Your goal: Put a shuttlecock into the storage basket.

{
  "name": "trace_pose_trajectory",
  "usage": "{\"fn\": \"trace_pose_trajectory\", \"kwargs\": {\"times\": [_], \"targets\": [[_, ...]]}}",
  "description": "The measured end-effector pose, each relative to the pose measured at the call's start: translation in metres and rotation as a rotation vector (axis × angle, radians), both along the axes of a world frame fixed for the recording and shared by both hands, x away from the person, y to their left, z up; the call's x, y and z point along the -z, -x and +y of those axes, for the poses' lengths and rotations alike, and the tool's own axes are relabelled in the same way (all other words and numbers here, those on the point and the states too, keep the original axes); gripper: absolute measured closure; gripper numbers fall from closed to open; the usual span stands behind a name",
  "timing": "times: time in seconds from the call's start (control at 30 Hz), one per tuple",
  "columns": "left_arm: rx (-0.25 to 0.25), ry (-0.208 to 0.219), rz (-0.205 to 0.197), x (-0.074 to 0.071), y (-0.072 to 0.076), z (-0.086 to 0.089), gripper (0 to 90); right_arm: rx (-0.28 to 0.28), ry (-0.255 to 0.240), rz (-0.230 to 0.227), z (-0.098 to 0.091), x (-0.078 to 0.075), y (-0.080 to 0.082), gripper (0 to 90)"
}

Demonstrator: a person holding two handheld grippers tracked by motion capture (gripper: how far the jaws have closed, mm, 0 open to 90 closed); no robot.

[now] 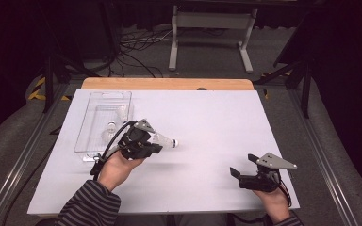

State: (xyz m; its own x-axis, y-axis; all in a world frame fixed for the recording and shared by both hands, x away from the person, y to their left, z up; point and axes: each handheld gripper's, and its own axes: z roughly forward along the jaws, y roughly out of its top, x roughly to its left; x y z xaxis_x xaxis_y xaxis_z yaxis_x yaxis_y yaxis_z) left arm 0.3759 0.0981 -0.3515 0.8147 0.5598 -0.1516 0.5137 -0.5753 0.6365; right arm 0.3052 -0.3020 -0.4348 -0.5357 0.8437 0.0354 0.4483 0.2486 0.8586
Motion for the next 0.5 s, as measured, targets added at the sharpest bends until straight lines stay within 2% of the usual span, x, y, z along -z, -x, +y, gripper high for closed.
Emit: {"fn": "trace_pose_trajectory", "kwargs": {"times": [0.5], "targets": [[-0.034,0.004,-0.014,-0.009,-0.002,0.019,90.0,0.0,-0.001,0.002,0.0,0.0,0.0,11.0]]}}
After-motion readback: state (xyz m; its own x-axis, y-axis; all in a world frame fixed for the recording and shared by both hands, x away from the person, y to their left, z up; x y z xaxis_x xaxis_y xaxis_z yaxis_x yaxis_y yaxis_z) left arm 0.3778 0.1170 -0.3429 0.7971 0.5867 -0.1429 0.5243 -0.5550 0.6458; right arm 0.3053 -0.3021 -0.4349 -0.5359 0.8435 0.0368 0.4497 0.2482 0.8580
